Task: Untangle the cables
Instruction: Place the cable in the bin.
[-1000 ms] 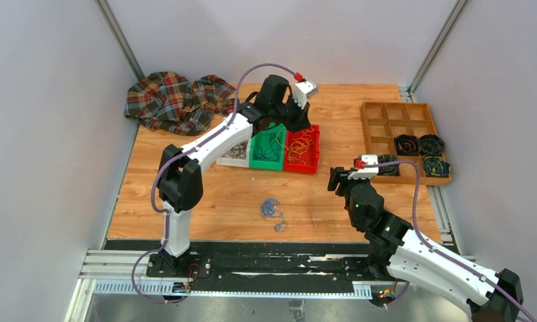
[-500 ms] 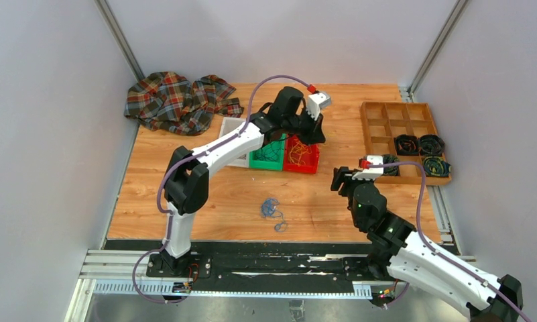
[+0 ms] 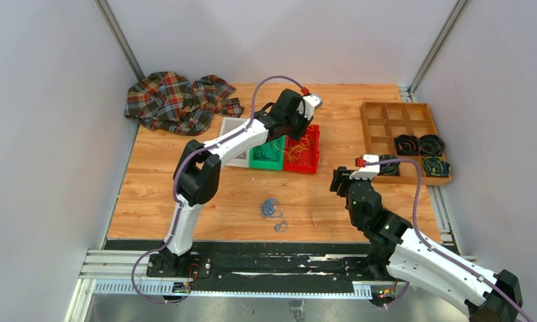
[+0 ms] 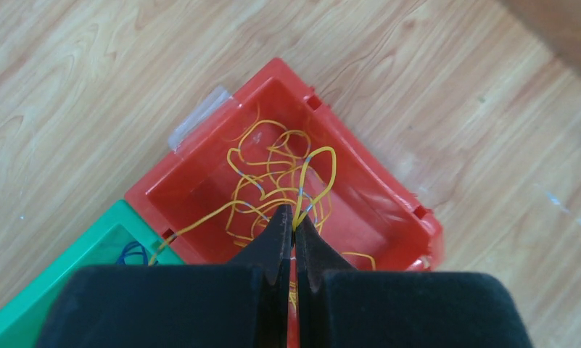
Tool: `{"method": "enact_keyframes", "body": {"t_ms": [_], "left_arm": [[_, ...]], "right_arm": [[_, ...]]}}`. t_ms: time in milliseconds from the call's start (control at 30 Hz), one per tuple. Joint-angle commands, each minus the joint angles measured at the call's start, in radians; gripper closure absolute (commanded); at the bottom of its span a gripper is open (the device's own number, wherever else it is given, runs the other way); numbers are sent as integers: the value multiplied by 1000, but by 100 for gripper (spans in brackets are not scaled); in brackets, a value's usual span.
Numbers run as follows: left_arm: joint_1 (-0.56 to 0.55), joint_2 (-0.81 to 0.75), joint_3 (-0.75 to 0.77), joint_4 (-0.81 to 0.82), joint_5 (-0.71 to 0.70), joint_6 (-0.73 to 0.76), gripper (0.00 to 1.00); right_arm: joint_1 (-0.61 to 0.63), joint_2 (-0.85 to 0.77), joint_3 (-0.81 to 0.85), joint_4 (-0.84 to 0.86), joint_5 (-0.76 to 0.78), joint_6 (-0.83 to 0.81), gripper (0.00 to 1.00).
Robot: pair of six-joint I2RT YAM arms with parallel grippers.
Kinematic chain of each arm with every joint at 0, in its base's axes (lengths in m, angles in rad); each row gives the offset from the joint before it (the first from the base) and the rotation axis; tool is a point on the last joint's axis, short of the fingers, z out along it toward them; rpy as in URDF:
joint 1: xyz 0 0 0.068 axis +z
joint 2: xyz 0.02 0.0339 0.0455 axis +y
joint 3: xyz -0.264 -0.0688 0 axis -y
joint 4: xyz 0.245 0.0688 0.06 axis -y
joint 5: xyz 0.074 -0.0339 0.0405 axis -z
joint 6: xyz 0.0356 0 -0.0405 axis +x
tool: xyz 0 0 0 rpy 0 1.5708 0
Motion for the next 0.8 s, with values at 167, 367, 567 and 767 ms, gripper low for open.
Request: {"method": "enact_keyframes", "body": {"t_ms": [167,367,567,767], "left_arm": [[-58,117,69,-33,-137,119,100],[-86,162,119,-74,-147,158,99],[-87,150,147,-133,-175,201,85],[-86,111,195,-263,-117,306,38]], "right_arm": [[-25,4,49,-25,-13,-8,43],[-24,-12,68,-37,-25,-32,44],[-26,-26,58,-40,-34,-27,44],[-25,-22,59,-40,-36,-27,46]]}}
